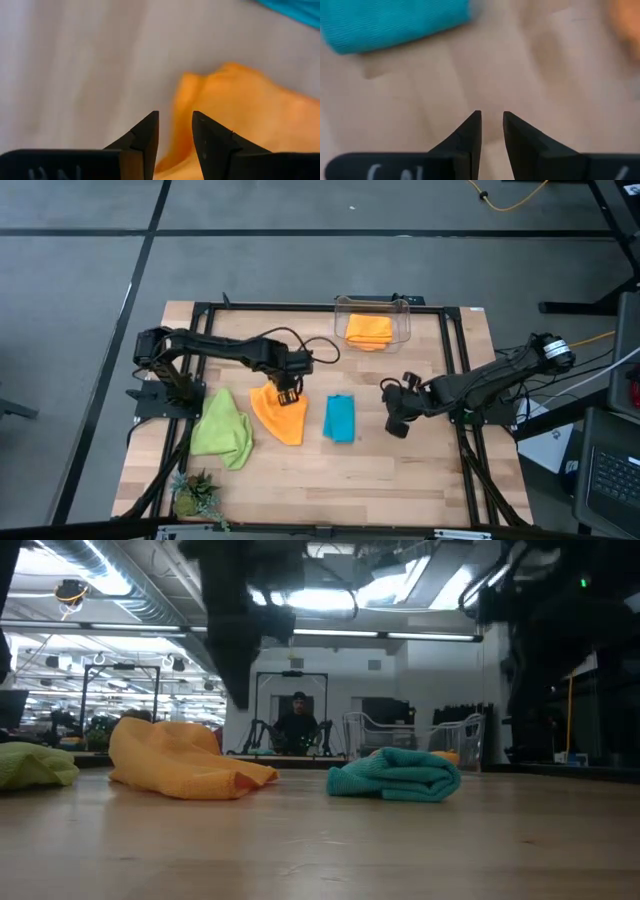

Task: Fold microfiber towels
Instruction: Stack the folded blue microfiber towel on top of the orange microfiber towel in the transparent bin

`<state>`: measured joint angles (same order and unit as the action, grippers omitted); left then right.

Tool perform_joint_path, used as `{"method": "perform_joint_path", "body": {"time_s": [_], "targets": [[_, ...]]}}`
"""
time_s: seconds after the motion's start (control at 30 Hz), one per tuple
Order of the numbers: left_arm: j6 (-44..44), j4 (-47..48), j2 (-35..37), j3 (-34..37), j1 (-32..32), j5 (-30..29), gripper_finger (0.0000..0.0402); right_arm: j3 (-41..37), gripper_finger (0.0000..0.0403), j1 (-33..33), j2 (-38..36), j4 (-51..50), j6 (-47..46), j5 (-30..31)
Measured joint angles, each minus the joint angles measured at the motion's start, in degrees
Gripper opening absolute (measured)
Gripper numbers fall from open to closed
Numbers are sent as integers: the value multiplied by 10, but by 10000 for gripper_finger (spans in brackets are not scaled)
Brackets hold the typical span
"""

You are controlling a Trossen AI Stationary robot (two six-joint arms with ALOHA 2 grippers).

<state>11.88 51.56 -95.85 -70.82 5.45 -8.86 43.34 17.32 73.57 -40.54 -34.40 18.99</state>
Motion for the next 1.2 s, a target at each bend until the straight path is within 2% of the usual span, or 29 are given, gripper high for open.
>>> {"method": "perform_joint_path", "body": {"time_s": [0.1, 0.17, 0.33, 0.47, 0.63, 0.87, 1.0, 1.1, 1.2], "targets": [[12, -119, -5, 46, -12, 56, 112, -62, 84, -2, 0, 128, 4, -44], [19, -185, -6, 73, -23, 78, 112, -100, 84, -2, 0, 210, 8, -51], [27, -322, -6, 117, -48, 80, 112, -169, 84, -2, 2, 358, 51, -53], [26, -389, -6, 133, -61, 80, 112, -188, 84, -2, 2, 419, 141, -57], [27, -434, -6, 146, -69, 79, 112, -186, 95, -14, 2, 452, 229, -37], [30, -435, -6, 146, -71, 78, 112, -172, 191, -36, 2, 459, 332, -30], [42, -436, -6, 146, -71, 73, 112, -171, 242, -41, 14, 463, 447, -29], [63, -437, -6, 146, -71, 48, 111, -171, 263, -41, 42, 473, 540, -22], [75, -441, -6, 146, -71, 22, 111, -171, 270, -41, 79, 509, 616, 19]]}}
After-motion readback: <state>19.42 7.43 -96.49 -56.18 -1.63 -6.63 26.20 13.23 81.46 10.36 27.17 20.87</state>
